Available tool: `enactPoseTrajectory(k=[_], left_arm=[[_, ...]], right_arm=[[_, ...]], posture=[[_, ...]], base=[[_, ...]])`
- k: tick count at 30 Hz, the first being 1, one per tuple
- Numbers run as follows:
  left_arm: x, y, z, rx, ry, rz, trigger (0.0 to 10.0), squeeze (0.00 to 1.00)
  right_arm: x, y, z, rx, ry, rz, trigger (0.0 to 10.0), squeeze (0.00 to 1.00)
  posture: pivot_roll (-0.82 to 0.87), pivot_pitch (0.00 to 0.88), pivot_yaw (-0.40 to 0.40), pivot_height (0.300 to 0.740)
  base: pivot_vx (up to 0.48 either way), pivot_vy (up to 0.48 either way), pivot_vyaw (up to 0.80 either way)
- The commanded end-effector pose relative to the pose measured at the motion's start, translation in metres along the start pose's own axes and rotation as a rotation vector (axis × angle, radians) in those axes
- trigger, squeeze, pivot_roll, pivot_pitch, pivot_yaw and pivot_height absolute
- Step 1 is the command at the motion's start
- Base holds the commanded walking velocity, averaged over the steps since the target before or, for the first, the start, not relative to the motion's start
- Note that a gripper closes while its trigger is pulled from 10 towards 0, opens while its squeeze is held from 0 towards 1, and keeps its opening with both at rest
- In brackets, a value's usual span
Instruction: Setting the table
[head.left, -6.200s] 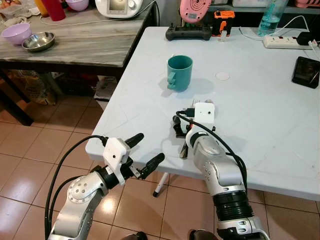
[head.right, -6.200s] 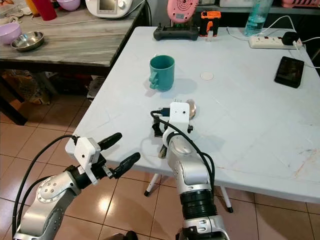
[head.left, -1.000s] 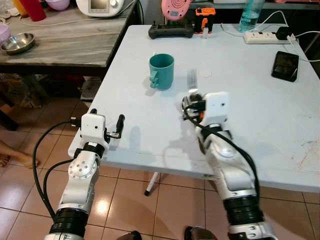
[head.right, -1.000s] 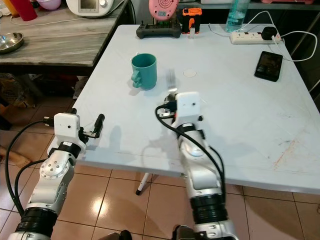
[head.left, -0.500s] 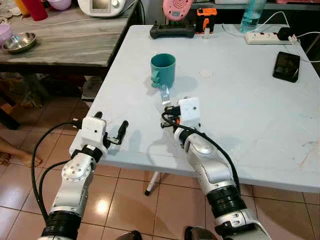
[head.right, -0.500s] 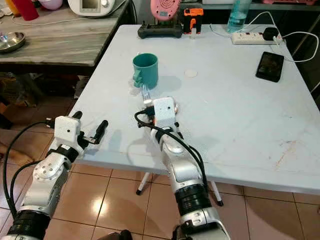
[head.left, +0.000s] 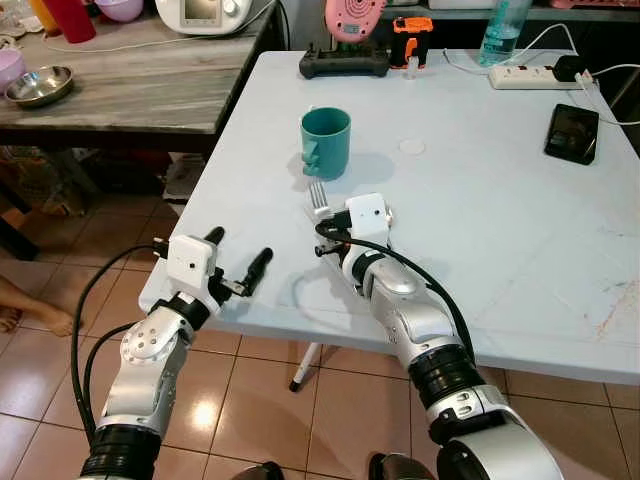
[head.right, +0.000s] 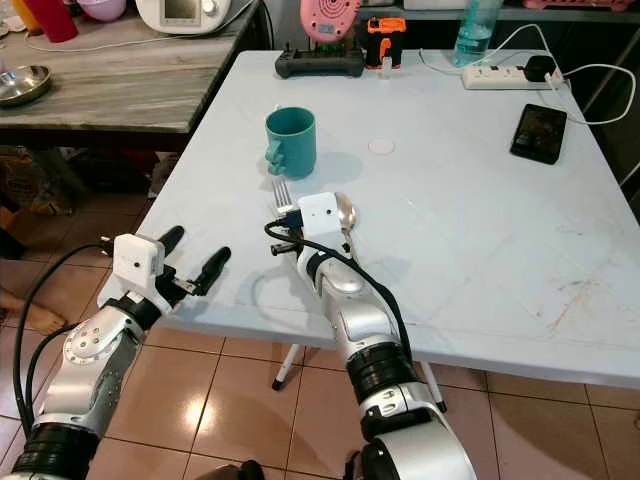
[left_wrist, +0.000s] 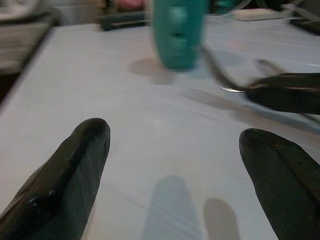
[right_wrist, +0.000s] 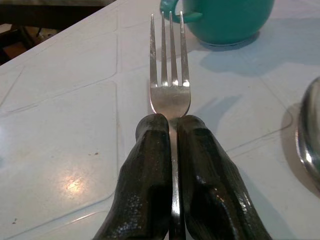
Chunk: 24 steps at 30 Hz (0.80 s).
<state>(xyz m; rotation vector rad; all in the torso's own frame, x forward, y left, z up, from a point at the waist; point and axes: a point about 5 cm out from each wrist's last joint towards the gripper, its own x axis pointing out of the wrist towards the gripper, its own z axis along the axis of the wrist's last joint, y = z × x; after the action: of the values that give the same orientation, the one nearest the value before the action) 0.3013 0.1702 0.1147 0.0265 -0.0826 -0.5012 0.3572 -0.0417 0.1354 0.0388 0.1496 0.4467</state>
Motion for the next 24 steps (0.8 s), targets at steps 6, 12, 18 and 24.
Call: enactPoseTrajectory(k=[6,12,18,24], left_arm=[[-0.017,0.009,-0.002,0.022,0.053,-0.105,10.0,0.00],[-0.021,0.008,-0.004,0.025,0.074,-0.134,10.0,0.00],[-0.018,0.005,-0.003,0.025,0.068,-0.151,10.0,0.00],[-0.018,0.004,-0.003,0.024,0.075,-0.155,10.0,0.00]], right_arm=[[0.002,0.002,0.001,0.003,-0.007,0.016,10.0,1.00],[0.003,0.000,-0.001,0.013,-0.004,0.016,10.0,1.00],[0.003,-0.003,0.001,0.000,-0.008,-0.010,10.0,1.00],[0.002,-0.002,0.005,-0.017,0.015,-0.024,10.0,1.00]], posture=[[-0.17,0.150,0.059,0.740],[-0.17,0.152,0.063,0.740],[-0.17,0.153,0.064,0.740],[-0.18,0.155,0.065,0.740]], base=[[0.000,0.000,0.00],[0.000,0.000,0.00],[0.000,0.000,0.00],[0.000,0.000,0.00]])
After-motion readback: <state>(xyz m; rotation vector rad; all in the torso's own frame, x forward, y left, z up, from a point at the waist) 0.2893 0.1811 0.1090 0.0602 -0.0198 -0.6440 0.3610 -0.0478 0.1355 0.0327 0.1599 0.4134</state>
